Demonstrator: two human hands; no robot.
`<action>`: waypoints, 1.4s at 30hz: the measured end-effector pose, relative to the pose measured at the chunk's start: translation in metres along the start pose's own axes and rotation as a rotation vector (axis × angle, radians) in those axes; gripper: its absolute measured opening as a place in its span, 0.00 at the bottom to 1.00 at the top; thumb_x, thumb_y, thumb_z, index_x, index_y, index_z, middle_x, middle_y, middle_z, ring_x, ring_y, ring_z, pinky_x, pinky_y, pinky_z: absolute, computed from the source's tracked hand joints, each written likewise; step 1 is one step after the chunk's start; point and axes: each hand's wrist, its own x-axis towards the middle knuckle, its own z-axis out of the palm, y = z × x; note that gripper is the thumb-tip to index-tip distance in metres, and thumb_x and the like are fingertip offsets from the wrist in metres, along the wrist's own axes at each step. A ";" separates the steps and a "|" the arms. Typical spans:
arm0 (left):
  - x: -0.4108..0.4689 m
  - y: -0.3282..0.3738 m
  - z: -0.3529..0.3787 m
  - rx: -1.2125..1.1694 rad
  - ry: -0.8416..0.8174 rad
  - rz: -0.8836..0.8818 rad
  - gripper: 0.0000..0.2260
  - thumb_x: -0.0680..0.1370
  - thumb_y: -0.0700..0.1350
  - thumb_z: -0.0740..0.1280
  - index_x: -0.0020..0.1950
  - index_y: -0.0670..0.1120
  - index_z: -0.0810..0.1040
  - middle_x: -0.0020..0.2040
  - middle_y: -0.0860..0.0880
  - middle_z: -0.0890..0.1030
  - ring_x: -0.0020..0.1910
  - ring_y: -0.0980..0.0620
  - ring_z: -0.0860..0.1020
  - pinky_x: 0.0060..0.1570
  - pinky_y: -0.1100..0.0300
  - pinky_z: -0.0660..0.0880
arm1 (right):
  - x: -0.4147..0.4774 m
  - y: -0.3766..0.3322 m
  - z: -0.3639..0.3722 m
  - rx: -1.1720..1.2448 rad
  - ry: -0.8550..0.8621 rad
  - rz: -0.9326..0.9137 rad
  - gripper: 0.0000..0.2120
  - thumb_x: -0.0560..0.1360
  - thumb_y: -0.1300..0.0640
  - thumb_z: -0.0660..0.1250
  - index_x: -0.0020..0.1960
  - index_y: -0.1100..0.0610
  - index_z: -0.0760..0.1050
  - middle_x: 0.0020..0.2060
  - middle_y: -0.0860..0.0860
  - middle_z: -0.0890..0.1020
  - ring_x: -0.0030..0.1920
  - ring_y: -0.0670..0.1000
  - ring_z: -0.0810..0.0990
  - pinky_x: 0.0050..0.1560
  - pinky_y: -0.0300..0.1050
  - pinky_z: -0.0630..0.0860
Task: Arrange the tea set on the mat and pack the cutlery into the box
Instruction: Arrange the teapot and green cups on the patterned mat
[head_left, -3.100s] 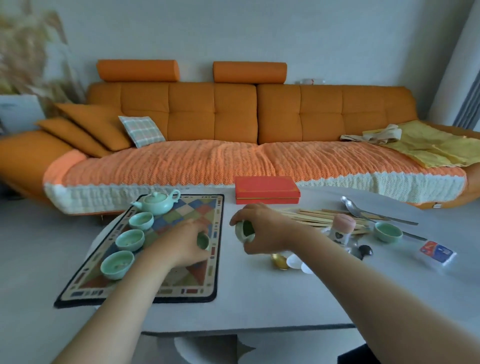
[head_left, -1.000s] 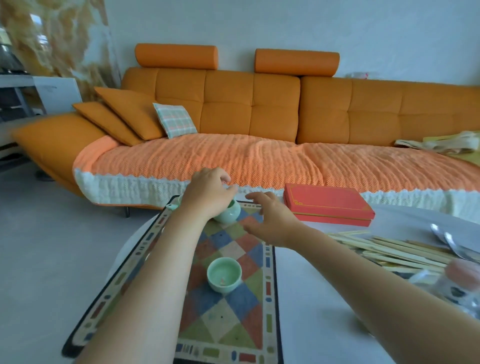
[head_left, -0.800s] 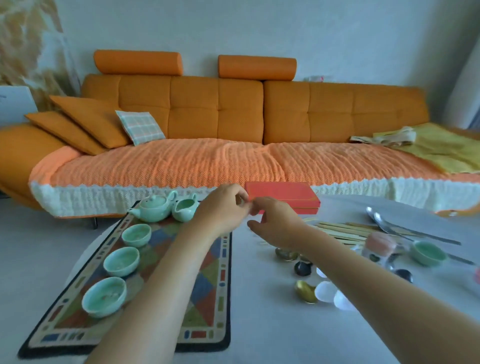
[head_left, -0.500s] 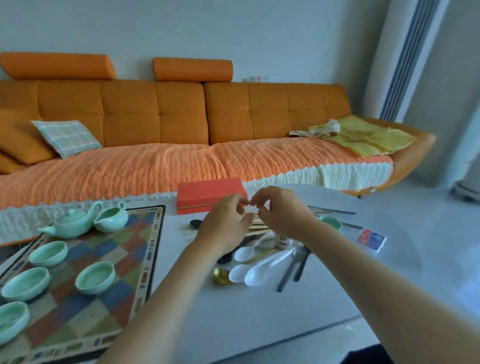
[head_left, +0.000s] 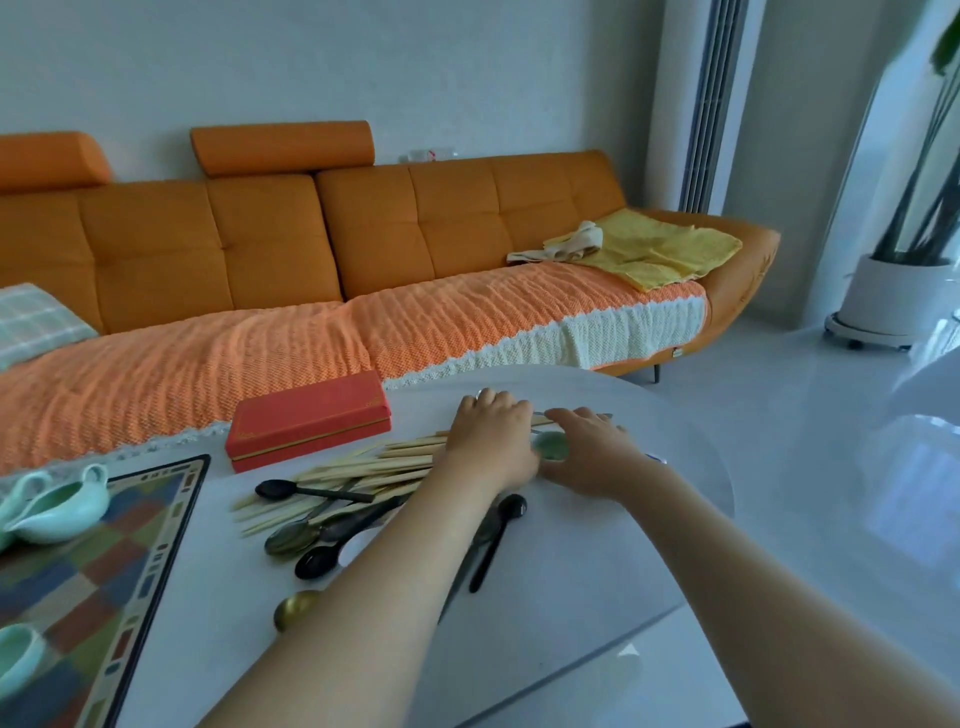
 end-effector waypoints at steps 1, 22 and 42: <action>0.003 0.002 0.003 0.002 -0.014 -0.005 0.21 0.78 0.53 0.62 0.69 0.48 0.69 0.67 0.46 0.73 0.67 0.44 0.67 0.65 0.50 0.61 | 0.003 0.000 0.002 -0.007 0.003 -0.011 0.34 0.74 0.40 0.67 0.76 0.47 0.60 0.68 0.54 0.71 0.67 0.58 0.70 0.65 0.54 0.67; -0.078 -0.081 -0.048 -0.988 0.172 -0.216 0.21 0.79 0.46 0.68 0.72 0.51 0.71 0.64 0.55 0.75 0.61 0.56 0.74 0.57 0.62 0.72 | -0.016 -0.109 -0.036 0.489 0.234 -0.322 0.36 0.64 0.42 0.78 0.69 0.48 0.72 0.55 0.44 0.76 0.53 0.45 0.77 0.55 0.42 0.75; -0.314 -0.264 -0.031 -0.479 -0.032 -0.597 0.30 0.68 0.61 0.67 0.70 0.63 0.68 0.69 0.58 0.68 0.69 0.55 0.65 0.66 0.51 0.68 | -0.057 -0.348 0.076 0.351 -0.178 -0.687 0.28 0.70 0.45 0.75 0.68 0.49 0.73 0.60 0.49 0.78 0.59 0.52 0.77 0.59 0.47 0.75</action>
